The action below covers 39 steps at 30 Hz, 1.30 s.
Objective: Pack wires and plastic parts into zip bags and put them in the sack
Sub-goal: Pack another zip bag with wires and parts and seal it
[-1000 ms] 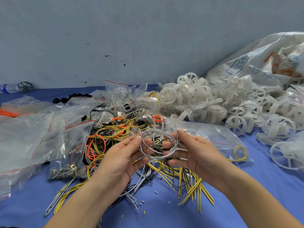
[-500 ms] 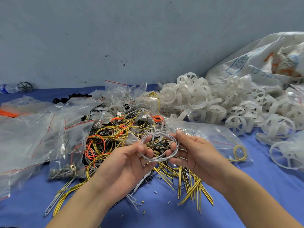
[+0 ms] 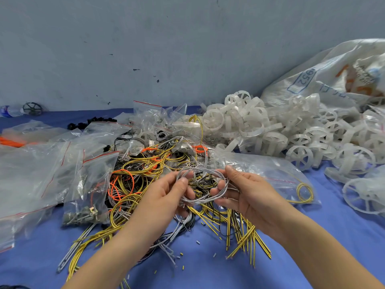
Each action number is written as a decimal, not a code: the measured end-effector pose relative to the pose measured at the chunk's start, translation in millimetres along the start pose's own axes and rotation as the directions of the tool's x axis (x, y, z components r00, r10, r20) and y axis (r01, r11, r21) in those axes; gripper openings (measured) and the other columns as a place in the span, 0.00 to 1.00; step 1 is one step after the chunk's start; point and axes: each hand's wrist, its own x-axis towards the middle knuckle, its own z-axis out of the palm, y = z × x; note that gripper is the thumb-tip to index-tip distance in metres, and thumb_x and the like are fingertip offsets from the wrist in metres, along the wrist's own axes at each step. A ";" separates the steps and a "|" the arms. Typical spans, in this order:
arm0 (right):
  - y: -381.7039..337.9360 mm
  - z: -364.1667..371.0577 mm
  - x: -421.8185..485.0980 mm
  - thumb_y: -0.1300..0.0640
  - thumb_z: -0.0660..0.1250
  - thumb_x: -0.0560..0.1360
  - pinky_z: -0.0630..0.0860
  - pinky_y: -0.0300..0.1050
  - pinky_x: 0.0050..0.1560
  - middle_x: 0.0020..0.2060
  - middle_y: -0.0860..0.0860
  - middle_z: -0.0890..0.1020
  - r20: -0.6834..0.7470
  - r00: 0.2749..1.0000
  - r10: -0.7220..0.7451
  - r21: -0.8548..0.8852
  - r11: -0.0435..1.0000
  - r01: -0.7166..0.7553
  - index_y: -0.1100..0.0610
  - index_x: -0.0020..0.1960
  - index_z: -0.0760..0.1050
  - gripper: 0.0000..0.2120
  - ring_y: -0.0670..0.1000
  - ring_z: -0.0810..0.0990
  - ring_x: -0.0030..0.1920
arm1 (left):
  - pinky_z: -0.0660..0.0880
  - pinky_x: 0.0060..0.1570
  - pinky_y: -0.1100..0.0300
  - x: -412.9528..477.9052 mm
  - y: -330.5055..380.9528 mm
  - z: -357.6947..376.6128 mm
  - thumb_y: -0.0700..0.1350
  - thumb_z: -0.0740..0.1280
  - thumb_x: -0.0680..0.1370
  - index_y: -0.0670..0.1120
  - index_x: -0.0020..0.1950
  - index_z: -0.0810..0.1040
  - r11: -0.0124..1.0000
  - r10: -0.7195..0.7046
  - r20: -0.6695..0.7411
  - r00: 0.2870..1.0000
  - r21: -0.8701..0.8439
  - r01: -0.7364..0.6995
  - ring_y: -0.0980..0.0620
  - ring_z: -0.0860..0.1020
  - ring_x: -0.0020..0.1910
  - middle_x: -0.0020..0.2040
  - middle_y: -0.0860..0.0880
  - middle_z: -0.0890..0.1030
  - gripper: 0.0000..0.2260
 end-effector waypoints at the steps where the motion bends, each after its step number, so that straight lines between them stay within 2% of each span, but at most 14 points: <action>1: -0.4 -0.8 0.5 0.53 0.63 0.79 0.81 0.43 0.35 0.35 0.55 0.81 0.001 1.000 -0.001 -0.003 1.000 0.001 0.63 0.55 0.78 0.14 0.55 0.85 0.40 | 0.76 0.31 0.60 0.0 0.3 -2.3 0.43 0.61 0.82 0.47 0.57 0.81 0.997 -0.039 0.013 0.999 -0.069 0.040 0.56 0.79 0.35 0.37 0.49 0.80 0.09; 6: 0.6 -1.6 0.8 0.52 0.65 0.76 0.82 0.44 0.37 0.36 0.56 0.80 0.042 0.999 -0.011 -0.023 1.000 0.012 0.62 0.55 0.81 0.15 0.56 0.85 0.41 | 0.76 0.30 0.61 4.7 0.0 -11.5 0.51 0.66 0.76 0.44 0.51 0.83 0.929 -0.252 0.072 0.965 -0.262 0.262 0.52 0.80 0.35 0.38 0.47 0.81 0.12; 10: -0.4 0.3 -0.3 0.50 0.66 0.75 0.81 0.45 0.38 0.39 0.57 0.82 0.038 0.999 -0.002 -0.069 0.998 0.005 0.61 0.53 0.82 0.16 0.55 0.84 0.41 | 0.76 0.30 0.62 4.7 0.5 -19.1 0.49 0.65 0.77 0.43 0.50 0.83 0.952 -0.246 0.123 0.962 -0.159 0.263 0.51 0.80 0.34 0.39 0.45 0.82 0.12; 12: -6.1 0.6 -2.3 0.44 0.64 0.75 0.81 0.44 0.36 0.44 0.54 0.83 -0.035 0.994 -0.102 -0.240 0.967 0.091 0.58 0.53 0.82 0.19 0.51 0.84 0.40 | 0.75 0.28 0.63 6.7 2.7 -25.5 0.46 0.62 0.81 0.42 0.50 0.82 0.977 -0.203 0.044 0.978 -0.060 0.205 0.52 0.79 0.32 0.38 0.45 0.83 0.11; 13: -7.9 -1.4 -2.9 0.41 0.62 0.75 0.80 0.43 0.35 0.45 0.51 0.83 -0.082 0.972 -0.221 -0.426 0.889 0.166 0.54 0.53 0.81 0.19 0.47 0.83 0.39 | 0.74 0.27 0.64 8.0 2.7 -29.1 0.45 0.61 0.82 0.41 0.50 0.81 0.982 -0.187 -0.010 0.982 -0.031 0.187 0.53 0.79 0.31 0.37 0.46 0.83 0.11; 15: -8.6 -8.2 -4.5 0.39 0.60 0.78 0.74 0.39 0.38 0.46 0.45 0.81 -0.100 0.844 -0.527 -0.815 0.530 0.234 0.48 0.53 0.79 0.16 0.42 0.80 0.38 | 0.74 0.25 0.65 10.1 2.5 -34.3 0.44 0.60 0.83 0.40 0.50 0.79 0.982 -0.188 -0.092 0.978 -0.031 0.186 0.54 0.78 0.28 0.35 0.47 0.83 0.11; 16: -7.3 -10.7 -5.0 0.39 0.59 0.78 0.72 0.40 0.40 0.47 0.43 0.80 -0.068 0.784 -0.617 -0.912 0.357 0.202 0.46 0.55 0.77 0.14 0.41 0.78 0.40 | 0.74 0.24 0.65 10.3 2.0 -34.7 0.44 0.59 0.83 0.39 0.51 0.78 0.981 -0.193 -0.113 0.975 -0.033 0.191 0.54 0.78 0.28 0.34 0.47 0.83 0.11; 17: -5.4 -11.1 -5.7 0.38 0.59 0.77 0.72 0.43 0.42 0.49 0.43 0.78 -0.053 0.768 -0.638 -0.954 0.259 0.150 0.44 0.58 0.75 0.15 0.41 0.77 0.42 | 0.74 0.24 0.65 9.8 0.9 -34.1 0.43 0.59 0.83 0.39 0.51 0.78 0.980 -0.197 -0.124 0.972 -0.031 0.195 0.53 0.79 0.27 0.34 0.47 0.83 0.11; 20: 5.9 -7.8 -1.4 0.34 0.60 0.74 0.74 0.49 0.47 0.54 0.45 0.72 -0.057 0.825 -0.563 -0.997 0.081 -0.013 0.43 0.67 0.66 0.24 0.49 0.77 0.52 | 0.76 0.26 0.64 8.3 -2.3 -28.4 0.44 0.61 0.83 0.40 0.51 0.79 0.976 -0.217 -0.147 0.965 -0.054 0.211 0.53 0.80 0.29 0.35 0.46 0.84 0.10; 22: 10.2 -5.9 3.9 0.38 0.61 0.76 0.74 0.49 0.46 0.55 0.47 0.71 -0.054 0.845 -0.531 -0.998 -0.004 -0.067 0.45 0.69 0.64 0.25 0.52 0.77 0.54 | 0.77 0.27 0.64 9.0 -3.3 -24.0 0.44 0.62 0.82 0.41 0.51 0.80 0.971 -0.231 -0.148 0.962 -0.098 0.218 0.52 0.81 0.30 0.36 0.45 0.84 0.09; 26: 9.9 -11.2 12.5 0.48 0.59 0.78 0.72 0.48 0.47 0.51 0.48 0.77 -0.078 0.837 -0.542 -0.997 0.039 -0.068 0.50 0.63 0.71 0.14 0.53 0.77 0.52 | 0.77 0.29 0.64 9.5 -7.0 -17.7 0.45 0.62 0.82 0.41 0.52 0.80 0.961 -0.245 -0.134 0.960 -0.166 0.222 0.51 0.82 0.32 0.37 0.45 0.85 0.10; 29: 10.9 -15.2 13.4 0.50 0.60 0.78 0.70 0.47 0.43 0.44 0.47 0.79 -0.080 0.816 -0.572 -0.994 0.103 -0.026 0.51 0.53 0.73 0.08 0.52 0.77 0.48 | 0.77 0.29 0.64 11.2 -7.4 -14.8 0.44 0.62 0.82 0.39 0.52 0.80 0.945 -0.261 -0.139 0.955 -0.238 0.223 0.52 0.81 0.31 0.36 0.45 0.84 0.10; 35: 10.9 -20.9 10.1 0.48 0.61 0.77 0.76 0.51 0.40 0.33 0.49 0.80 -0.108 0.796 -0.595 -0.974 0.224 0.035 0.50 0.43 0.70 0.07 0.53 0.79 0.36 | 0.75 0.24 0.69 19.5 7.7 -19.1 0.42 0.62 0.81 0.40 0.51 0.80 0.758 -0.312 -0.081 0.946 -0.621 0.197 0.58 0.78 0.27 0.35 0.47 0.83 0.09; 39: 9.0 -26.0 9.1 0.48 0.62 0.77 0.77 0.52 0.41 0.32 0.48 0.81 -0.129 0.796 -0.591 -0.970 0.241 0.022 0.50 0.42 0.69 0.08 0.53 0.81 0.34 | 0.75 0.25 0.68 19.4 10.5 -27.4 0.42 0.61 0.82 0.40 0.52 0.79 0.853 -0.270 -0.175 0.947 -0.500 0.151 0.58 0.78 0.27 0.34 0.48 0.83 0.09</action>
